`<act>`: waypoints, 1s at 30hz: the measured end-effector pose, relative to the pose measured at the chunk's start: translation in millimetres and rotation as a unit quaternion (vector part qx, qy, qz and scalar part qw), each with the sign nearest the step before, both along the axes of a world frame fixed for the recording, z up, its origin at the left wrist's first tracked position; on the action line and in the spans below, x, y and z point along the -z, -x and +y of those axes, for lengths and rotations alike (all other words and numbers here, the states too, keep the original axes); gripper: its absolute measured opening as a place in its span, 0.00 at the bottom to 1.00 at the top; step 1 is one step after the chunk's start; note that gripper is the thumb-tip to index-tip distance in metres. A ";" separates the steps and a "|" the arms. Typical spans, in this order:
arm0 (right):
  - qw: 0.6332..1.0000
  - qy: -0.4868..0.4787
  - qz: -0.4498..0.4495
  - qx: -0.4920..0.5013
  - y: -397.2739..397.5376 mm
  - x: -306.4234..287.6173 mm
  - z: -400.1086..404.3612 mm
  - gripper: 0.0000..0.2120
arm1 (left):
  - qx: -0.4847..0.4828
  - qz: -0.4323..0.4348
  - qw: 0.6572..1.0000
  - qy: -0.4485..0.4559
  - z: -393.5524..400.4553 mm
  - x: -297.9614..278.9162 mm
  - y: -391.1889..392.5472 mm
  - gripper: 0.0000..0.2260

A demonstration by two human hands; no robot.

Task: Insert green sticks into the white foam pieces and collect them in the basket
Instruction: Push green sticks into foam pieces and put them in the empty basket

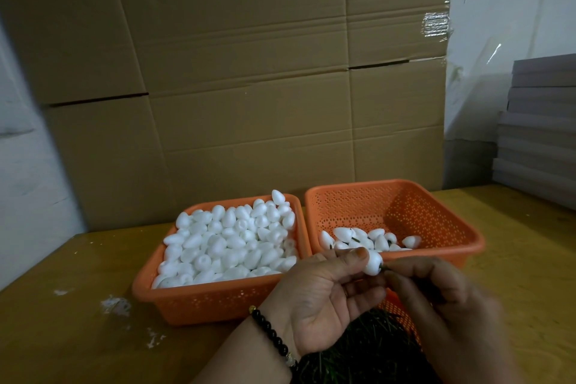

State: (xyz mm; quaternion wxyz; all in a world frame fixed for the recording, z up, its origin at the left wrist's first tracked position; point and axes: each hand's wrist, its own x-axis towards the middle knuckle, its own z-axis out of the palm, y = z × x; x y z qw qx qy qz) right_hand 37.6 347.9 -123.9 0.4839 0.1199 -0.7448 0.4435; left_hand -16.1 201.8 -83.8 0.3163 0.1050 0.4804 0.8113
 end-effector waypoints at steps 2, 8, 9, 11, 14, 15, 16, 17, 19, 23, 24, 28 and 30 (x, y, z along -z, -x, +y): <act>1.000 0.007 -0.003 0.001 0.2 0.3 -0.3 0.08 | -0.001 0.001 1.000 -0.001 0.4 0.3 -0.4 0.04; 1.000 0.016 -0.007 -0.001 -0.5 -0.2 -1.3 0.08 | -0.005 0.004 1.000 0.003 1.7 0.7 -0.5 0.04; 1.000 0.015 -0.007 -0.001 -0.8 -0.4 -1.5 0.09 | -0.005 0.003 1.000 0.003 1.8 1.0 -0.5 0.04; 1.000 0.015 -0.008 0.000 -1.1 -1.0 -2.1 0.10 | -0.005 -0.001 1.000 0.002 1.7 0.8 -0.7 0.04; 1.000 0.019 -0.018 0.001 -1.0 -2.4 -2.8 0.09 | -0.007 -0.005 1.000 0.001 1.6 0.4 -0.4 0.04; 1.000 0.018 -0.023 0.001 -1.2 -2.6 -3.0 0.09 | -0.007 -0.005 1.000 0.000 1.7 0.4 -0.5 0.04; 0.999 0.014 -0.029 0.002 -1.3 -2.8 -3.0 0.09 | -0.005 -0.004 1.000 0.000 1.9 0.3 -0.8 0.04; 0.999 0.014 -0.037 0.003 -1.2 -2.5 -3.0 0.10 | -0.003 -0.003 1.000 -0.001 1.9 0.4 -1.0 0.04; 0.998 0.032 -0.058 -0.006 -0.9 -0.5 -2.5 0.16 | 0.002 -0.003 1.000 -0.007 1.4 0.1 -1.3 0.04; 0.994 0.058 -0.082 -0.031 0.6 5.2 -0.8 0.22 | -0.008 -0.020 1.000 -0.003 -0.9 0.3 0.6 0.12; 0.994 0.062 -0.086 -0.038 1.0 5.9 -0.5 0.22 | -0.011 -0.021 1.000 -0.001 -1.4 -0.1 1.0 0.13; 0.989 0.099 -0.079 -0.075 0.0 3.6 -1.4 0.22 | -0.010 -0.031 0.999 -0.014 -3.1 -4.0 1.8 0.11; 0.988 0.106 -0.074 -0.085 -2.0 1.0 -2.9 0.18 | -0.006 -0.044 0.998 -0.040 -3.8 -6.1 2.6 0.10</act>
